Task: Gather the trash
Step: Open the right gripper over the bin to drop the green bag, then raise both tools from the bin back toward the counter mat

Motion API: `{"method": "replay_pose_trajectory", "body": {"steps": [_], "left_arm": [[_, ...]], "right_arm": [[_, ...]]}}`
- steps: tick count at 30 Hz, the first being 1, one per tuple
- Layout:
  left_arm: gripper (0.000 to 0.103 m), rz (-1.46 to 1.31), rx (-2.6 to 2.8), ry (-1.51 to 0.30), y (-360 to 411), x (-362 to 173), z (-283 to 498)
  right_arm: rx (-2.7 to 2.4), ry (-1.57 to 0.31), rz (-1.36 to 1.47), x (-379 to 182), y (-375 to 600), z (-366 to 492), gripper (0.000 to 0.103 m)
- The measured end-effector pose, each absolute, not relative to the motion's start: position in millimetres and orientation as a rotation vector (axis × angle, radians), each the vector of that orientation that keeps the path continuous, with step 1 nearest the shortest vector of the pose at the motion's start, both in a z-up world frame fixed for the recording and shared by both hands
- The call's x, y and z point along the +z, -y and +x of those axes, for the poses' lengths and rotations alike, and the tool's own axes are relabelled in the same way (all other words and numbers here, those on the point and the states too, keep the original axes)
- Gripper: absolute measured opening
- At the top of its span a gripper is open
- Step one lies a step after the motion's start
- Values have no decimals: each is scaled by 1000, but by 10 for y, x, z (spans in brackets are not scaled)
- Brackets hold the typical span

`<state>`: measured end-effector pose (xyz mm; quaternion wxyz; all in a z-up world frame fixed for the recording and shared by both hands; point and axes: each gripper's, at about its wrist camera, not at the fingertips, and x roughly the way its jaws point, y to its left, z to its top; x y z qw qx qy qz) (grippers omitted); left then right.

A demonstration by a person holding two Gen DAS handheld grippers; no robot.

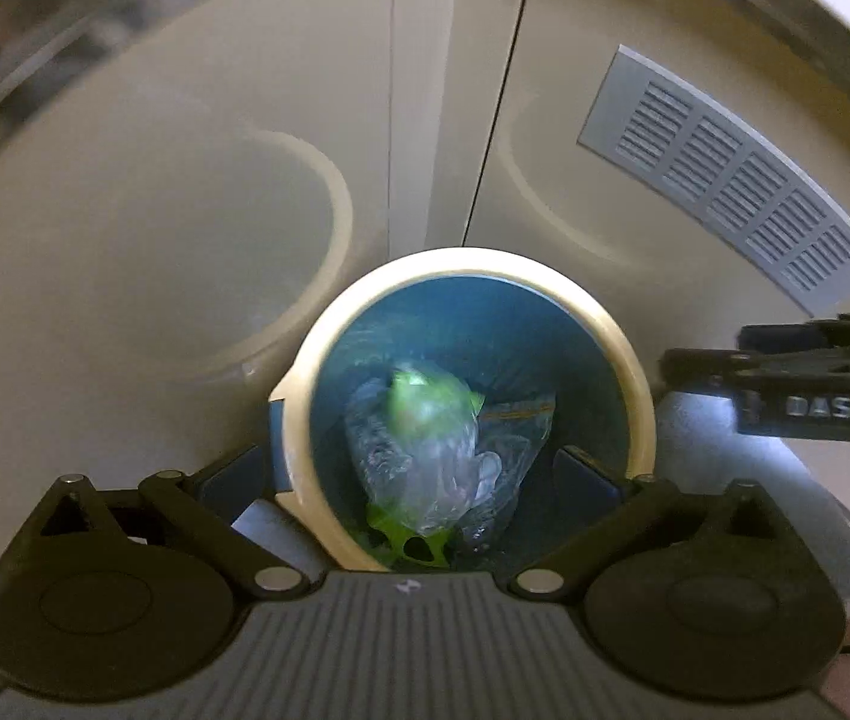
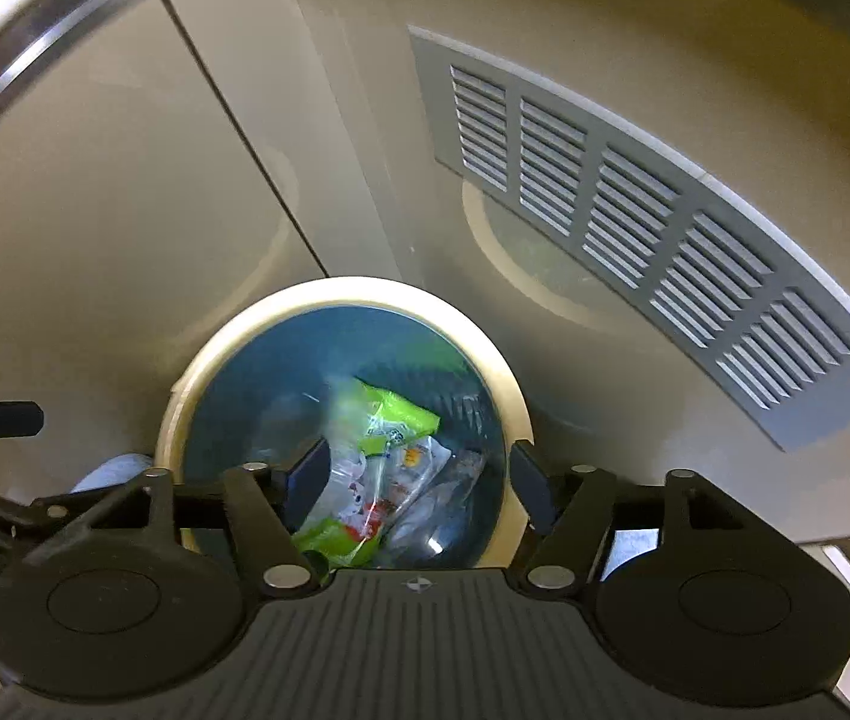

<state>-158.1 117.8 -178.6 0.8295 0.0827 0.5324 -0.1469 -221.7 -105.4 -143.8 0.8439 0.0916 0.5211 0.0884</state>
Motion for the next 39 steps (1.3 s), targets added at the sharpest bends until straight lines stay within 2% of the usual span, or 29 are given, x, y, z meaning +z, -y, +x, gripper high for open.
{"method": "replay_pose_trajectory", "body": {"steps": [2,7,23,39], "left_arm": [[103,162,-302,-1110,-1254,-1671,-1688],[103,125,-292,-1099,-1400,-1490,-1943],[103,222,-306,-1001,-1321,-1175,-2337],[103,275,-284,-833,-1336,-854,-2546]], "right_arm": [[206,-1076,189,-1276,1057,-2347,83],[277,-1018,144,-949,1051,-2692,92],[293,-800,-27,-478,970,-3326,97],[274,-762,-39,-392,987,-3412,97]]}}
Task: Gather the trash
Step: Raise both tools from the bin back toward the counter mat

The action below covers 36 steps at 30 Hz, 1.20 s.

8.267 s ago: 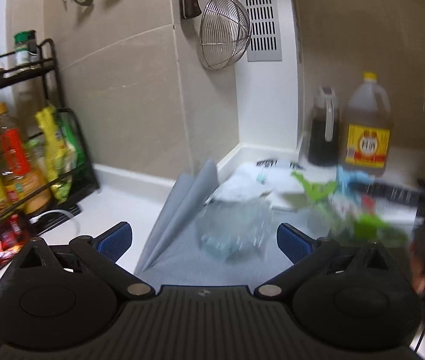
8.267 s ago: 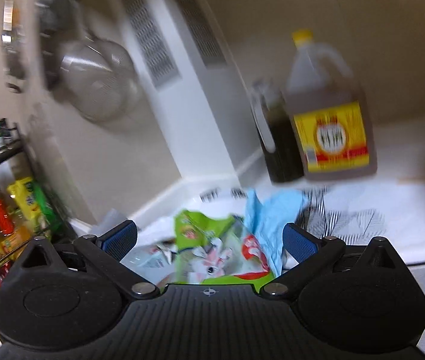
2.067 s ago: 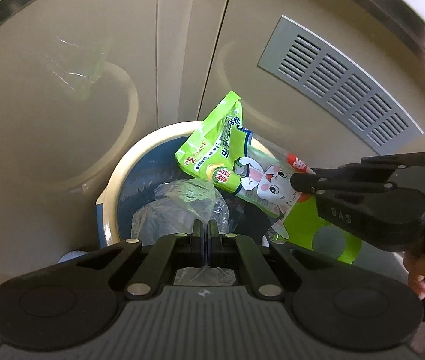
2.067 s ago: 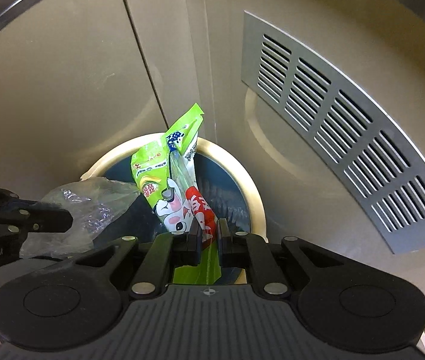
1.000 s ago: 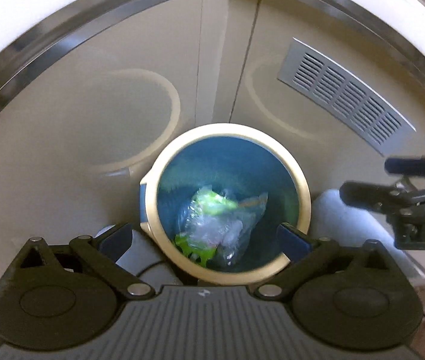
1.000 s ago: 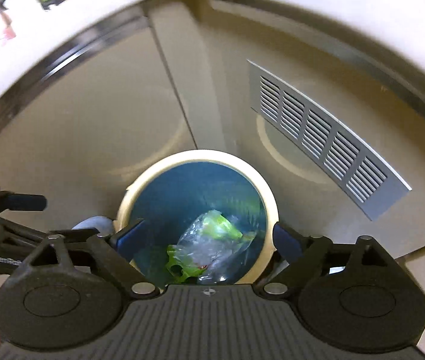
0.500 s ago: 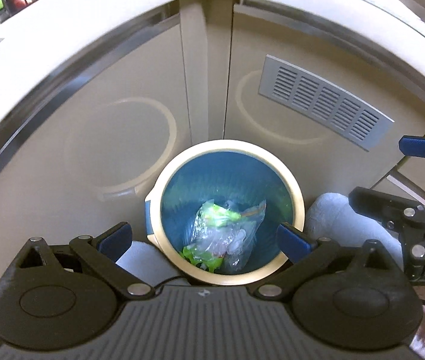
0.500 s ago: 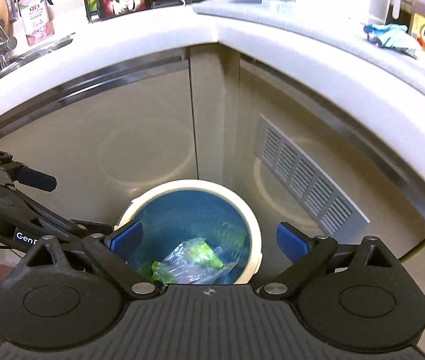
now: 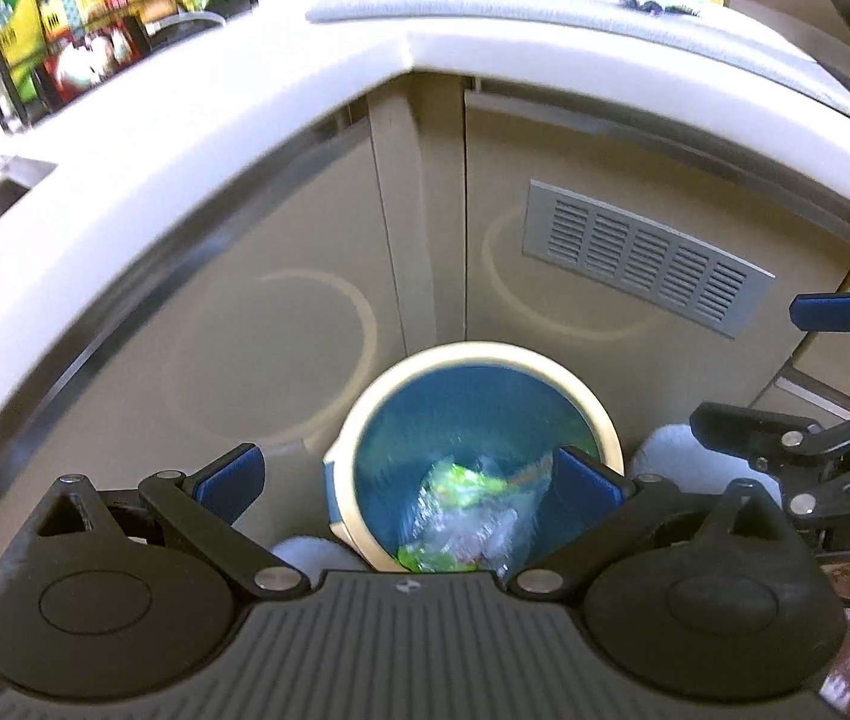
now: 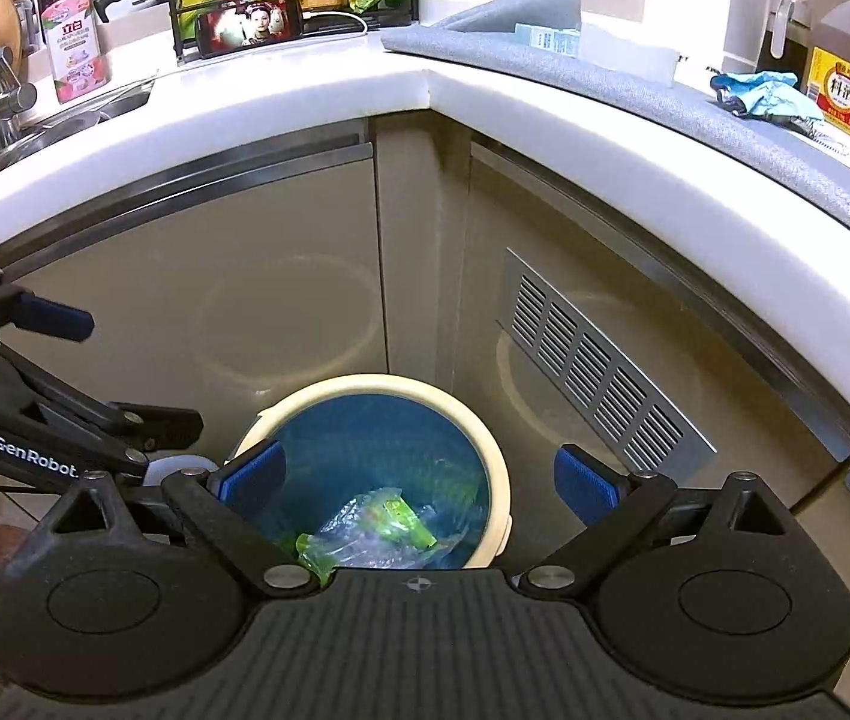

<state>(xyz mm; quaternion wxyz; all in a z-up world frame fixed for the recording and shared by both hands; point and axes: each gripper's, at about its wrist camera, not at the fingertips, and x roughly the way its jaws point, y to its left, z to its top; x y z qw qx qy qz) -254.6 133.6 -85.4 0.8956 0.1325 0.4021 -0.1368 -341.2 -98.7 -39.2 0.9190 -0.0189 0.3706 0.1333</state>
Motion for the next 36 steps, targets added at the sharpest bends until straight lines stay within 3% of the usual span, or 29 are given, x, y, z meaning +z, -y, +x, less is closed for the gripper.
{"method": "replay_pose_trajectory", "body": {"steps": [19,36], "left_arm": [[103,303,-255,-710,-1385,-593,-2581],[103,249,-289,-547,-1125,258,-2029]], "right_arm": [[245,-698,-18,-248,1086,-3448,98],[112,-456,136,441,1882,-2972,103]]}}
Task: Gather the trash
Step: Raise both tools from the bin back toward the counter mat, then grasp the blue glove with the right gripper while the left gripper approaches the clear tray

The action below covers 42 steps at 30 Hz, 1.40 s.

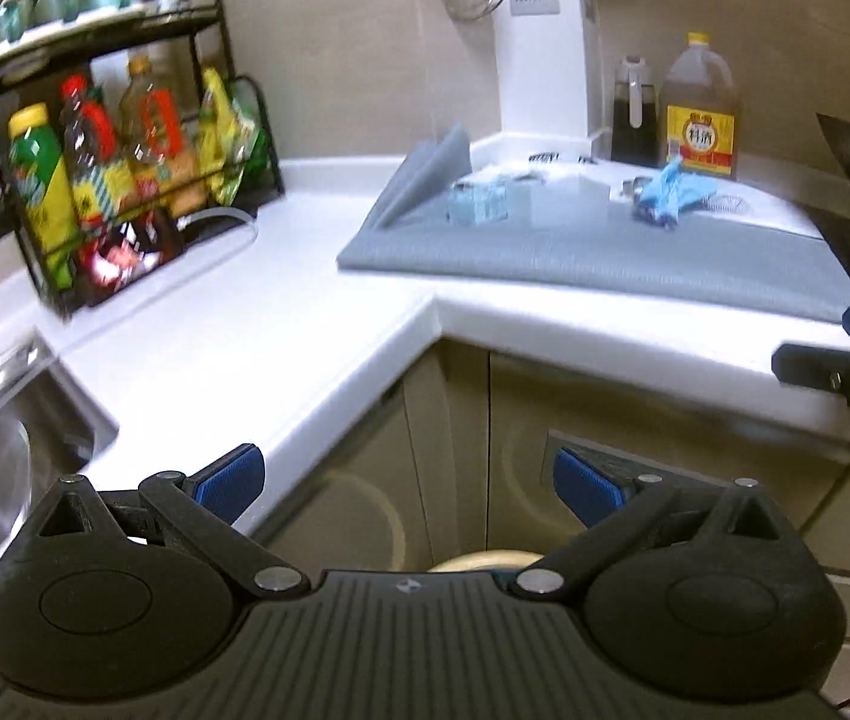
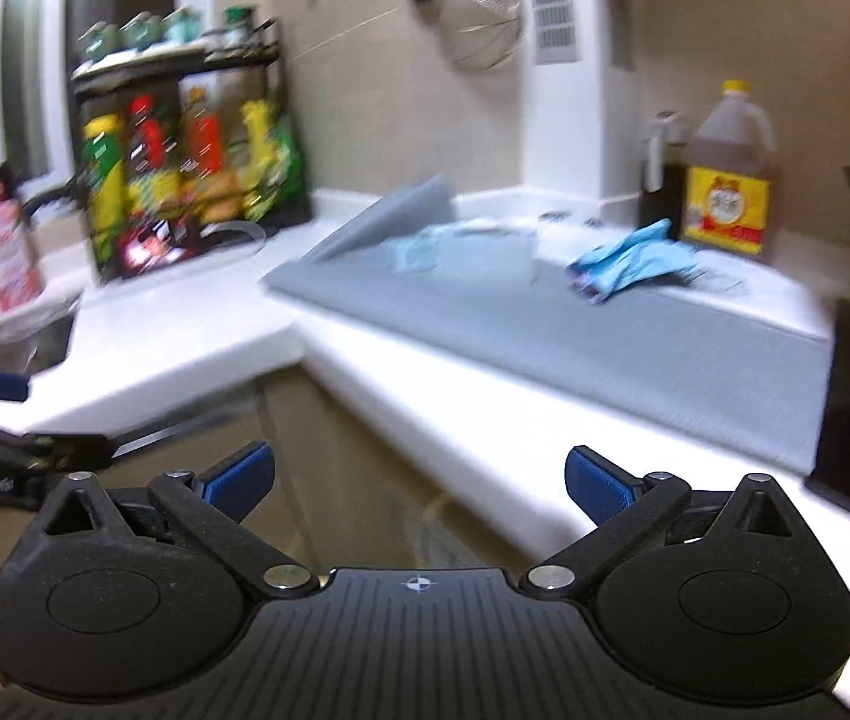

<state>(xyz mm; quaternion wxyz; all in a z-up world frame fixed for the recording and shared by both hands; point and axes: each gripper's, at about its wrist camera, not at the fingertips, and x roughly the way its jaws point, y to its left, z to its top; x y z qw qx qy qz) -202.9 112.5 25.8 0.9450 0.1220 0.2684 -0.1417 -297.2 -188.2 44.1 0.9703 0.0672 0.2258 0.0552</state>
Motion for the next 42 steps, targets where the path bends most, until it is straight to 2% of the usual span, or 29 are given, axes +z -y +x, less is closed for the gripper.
{"method": "replay_pose_trajectory", "body": {"steps": [11,17,21,27,28,31,33,35,42], "left_arm": [[103,275,-343,-504,-722,618,-1416],[103,254,-321,-496,-753,724,-1278],[103,270,-293,-518,-803,706,-1222],[103,309,-260,-539,-818,716,-1073],[103,314,-259,-539,-794,723,-1034],[103,312,-275,-542,-671,748,-888],[103,302,-303,-549,-537,755,-780],[103,287,-336,-555,-359,766,-671],[103,257,-495,-606,446,735,-111]], "right_arm": [[-50,-399,426,547,2609,-2274,103],[-181,-417,684,501,2997,-1539,103],[-279,-416,688,433,3095,-910,103],[-350,-530,676,145,3251,-157,103],[-336,-549,654,109,3256,-107,99],[-303,-561,476,94,3213,-137,41],[-288,-546,446,89,3268,-297,39],[-280,-530,410,83,3344,-495,28],[-224,-506,472,-66,3738,-830,28]]}}
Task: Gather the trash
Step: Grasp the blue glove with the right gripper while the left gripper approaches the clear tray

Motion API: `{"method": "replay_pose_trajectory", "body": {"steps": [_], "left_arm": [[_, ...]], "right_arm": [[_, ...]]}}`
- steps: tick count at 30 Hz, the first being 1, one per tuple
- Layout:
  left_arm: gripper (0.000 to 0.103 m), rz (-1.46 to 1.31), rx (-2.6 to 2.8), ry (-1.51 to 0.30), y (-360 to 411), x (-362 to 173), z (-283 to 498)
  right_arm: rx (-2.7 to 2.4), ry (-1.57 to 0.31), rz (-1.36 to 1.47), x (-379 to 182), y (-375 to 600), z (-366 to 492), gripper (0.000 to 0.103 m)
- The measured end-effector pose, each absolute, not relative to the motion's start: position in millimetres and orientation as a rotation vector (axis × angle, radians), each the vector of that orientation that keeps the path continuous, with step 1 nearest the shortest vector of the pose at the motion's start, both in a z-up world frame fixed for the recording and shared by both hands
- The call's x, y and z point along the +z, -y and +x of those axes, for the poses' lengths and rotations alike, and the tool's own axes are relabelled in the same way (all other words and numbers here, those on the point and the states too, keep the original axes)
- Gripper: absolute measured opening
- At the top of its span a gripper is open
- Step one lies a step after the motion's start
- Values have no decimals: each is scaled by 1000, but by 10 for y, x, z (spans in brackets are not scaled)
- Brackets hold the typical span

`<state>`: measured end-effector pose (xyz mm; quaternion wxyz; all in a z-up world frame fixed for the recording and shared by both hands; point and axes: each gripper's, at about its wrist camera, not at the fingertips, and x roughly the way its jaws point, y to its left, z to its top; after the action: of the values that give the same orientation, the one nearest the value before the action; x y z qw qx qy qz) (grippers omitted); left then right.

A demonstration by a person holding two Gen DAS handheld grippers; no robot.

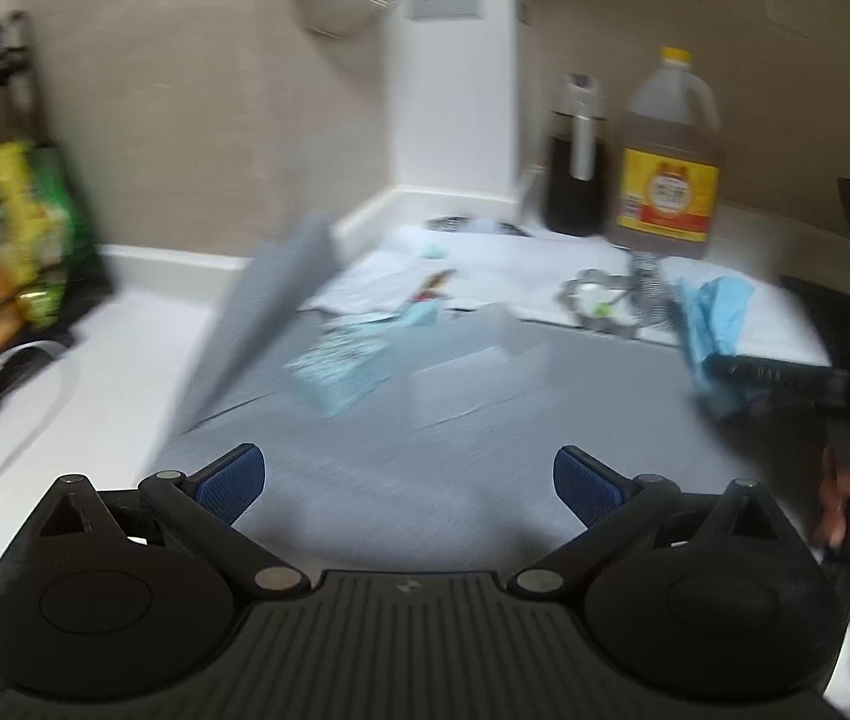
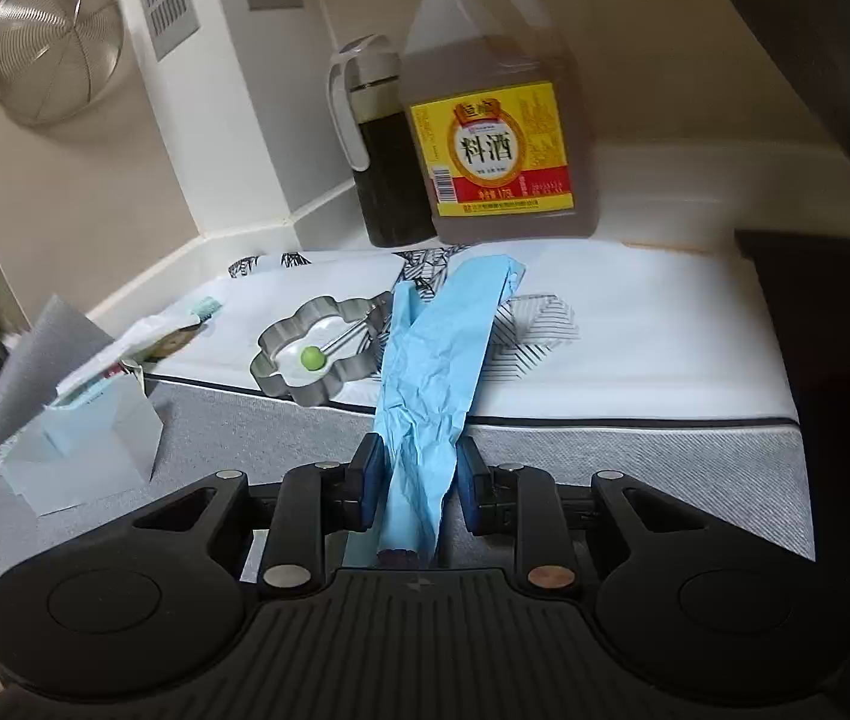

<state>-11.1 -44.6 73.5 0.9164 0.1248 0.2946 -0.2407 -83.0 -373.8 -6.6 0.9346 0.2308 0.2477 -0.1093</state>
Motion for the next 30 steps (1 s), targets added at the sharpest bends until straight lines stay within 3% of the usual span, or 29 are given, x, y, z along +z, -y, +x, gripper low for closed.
{"method": "replay_pose_trajectory", "body": {"steps": [8,13,26,30], "left_arm": [[103,526,-663,-514,1267,629,462],[103,690,-800,-571,1591,458,777],[98,571,-950,-847,1703,126,1078],[100,541,-1042,-783,1629,257,832]], "right_arm": [[-187,-504,512,-92,3801,-811,28],[-179,-499,540,-102,3835,-822,29],[-176,-493,560,-107,3835,-827,29],[-176,-493,560,-107,3836,-826,29]]}}
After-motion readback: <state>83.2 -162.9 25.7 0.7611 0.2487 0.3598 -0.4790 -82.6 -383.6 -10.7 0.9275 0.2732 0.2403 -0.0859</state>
